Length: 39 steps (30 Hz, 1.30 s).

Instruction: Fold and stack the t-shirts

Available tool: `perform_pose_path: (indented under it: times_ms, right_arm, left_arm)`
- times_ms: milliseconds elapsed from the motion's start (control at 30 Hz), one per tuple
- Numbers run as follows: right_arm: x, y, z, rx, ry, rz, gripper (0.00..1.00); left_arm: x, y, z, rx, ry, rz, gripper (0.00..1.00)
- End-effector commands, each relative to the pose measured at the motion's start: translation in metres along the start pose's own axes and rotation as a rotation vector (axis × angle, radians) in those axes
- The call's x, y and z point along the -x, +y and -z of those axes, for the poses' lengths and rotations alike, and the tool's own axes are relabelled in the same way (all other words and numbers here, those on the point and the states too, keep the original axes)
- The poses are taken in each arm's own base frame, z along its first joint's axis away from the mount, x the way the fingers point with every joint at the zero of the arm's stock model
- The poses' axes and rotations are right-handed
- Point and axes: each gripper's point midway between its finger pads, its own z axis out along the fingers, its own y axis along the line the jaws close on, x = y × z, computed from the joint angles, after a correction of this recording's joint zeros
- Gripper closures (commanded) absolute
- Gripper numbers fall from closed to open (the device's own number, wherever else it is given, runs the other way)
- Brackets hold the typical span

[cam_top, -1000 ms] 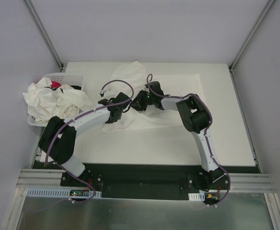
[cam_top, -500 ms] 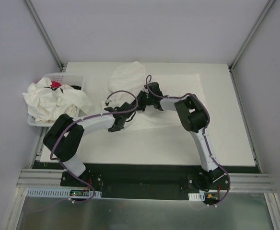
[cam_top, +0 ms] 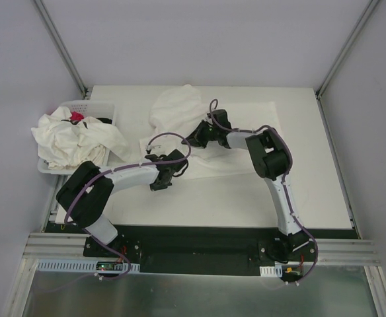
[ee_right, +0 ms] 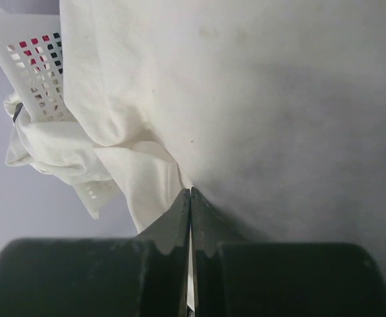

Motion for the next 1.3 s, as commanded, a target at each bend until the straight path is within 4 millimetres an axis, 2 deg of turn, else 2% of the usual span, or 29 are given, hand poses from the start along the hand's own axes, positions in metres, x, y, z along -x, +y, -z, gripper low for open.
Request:
perform_pose_path:
  times_ms: [0,33,67,167,267,333,400,467,500,533,600,633,667,700,733,800,833,867,1000,1100,1267]
  right_arm:
    - [0.012,0.001,0.008,0.004,-0.035,0.021,0.99]
    - [0.013,0.001,0.009,0.005,-0.035,0.021,0.97]
    - [0.013,0.002,0.009,0.006,-0.035,0.019,0.88]
    - [0.014,0.006,0.011,0.016,-0.031,0.024,0.79]
    - [0.016,0.011,0.018,0.025,-0.038,0.031,0.77]
    - [0.02,0.016,0.029,0.038,-0.048,0.032,0.76]
    - [0.021,0.01,0.04,0.04,-0.061,0.026,0.76]
    - [0.034,0.018,0.062,0.065,-0.103,0.038,0.75]
    - [0.033,0.008,0.07,0.051,-0.11,0.033,0.75]
    - [0.044,0.016,0.087,0.069,-0.142,0.045,0.75]
    - [0.049,0.009,0.104,0.064,-0.166,0.043,0.75]
    - [0.061,0.004,0.118,0.064,-0.196,0.033,0.75]
    - [0.066,0.012,0.131,0.081,-0.223,0.046,0.75]
    - [0.068,0.006,0.138,0.076,-0.234,0.036,0.74]
    - [0.077,0.003,0.15,0.079,-0.26,0.027,0.74]
    - [0.084,0.009,0.166,0.094,-0.292,0.033,0.74]
    - [0.089,0.005,0.174,0.094,-0.308,0.022,0.74]
    - [0.091,0.005,0.179,0.099,-0.316,0.018,0.74]
    - [0.097,0.011,0.197,0.127,-0.351,0.014,0.74]
    - [0.097,0.012,0.207,0.146,-0.368,0.004,0.75]
    - [0.098,0.017,0.222,0.166,-0.391,0.006,0.75]
  left_arm:
    - [0.019,0.004,0.013,0.026,-0.065,0.001,1.0]
    - [0.025,0.006,0.015,0.034,-0.088,-0.002,1.0]
    - [0.039,0.005,0.02,0.041,-0.137,-0.001,1.0]
    - [0.072,0.011,0.032,0.09,-0.259,-0.021,1.0]
    - [0.1,0.013,0.042,0.128,-0.346,-0.022,1.0]
    - [0.116,0.022,0.04,0.156,-0.362,0.03,1.0]
    - [0.119,0.027,0.033,0.167,-0.347,0.088,0.92]
    - [0.115,0.036,0.022,0.179,-0.3,0.126,0.82]
    - [0.112,0.037,0.018,0.176,-0.279,0.147,0.8]
    - [0.103,0.039,0.012,0.175,-0.246,0.154,0.77]
    - [0.097,0.041,0.009,0.164,-0.229,0.198,0.56]
    - [0.088,0.043,0.006,0.159,-0.209,0.201,0.48]
    - [0.085,0.043,0.006,0.148,-0.206,0.21,0.43]
    - [0.087,0.041,0.01,0.115,-0.218,0.255,0.36]
    - [0.078,0.043,0.007,0.106,-0.205,0.258,0.34]
    - [0.077,0.039,0.014,0.036,-0.206,0.308,0.35]
    - [0.068,0.044,0.012,0.038,-0.194,0.317,0.38]
    - [0.065,0.044,0.014,0.024,-0.188,0.344,0.46]
    - [0.057,0.054,0.018,0.005,-0.192,0.379,0.52]
    - [0.05,0.057,0.014,0.016,-0.184,0.387,0.53]
    - [0.053,0.048,0.009,0.02,-0.171,0.372,0.52]
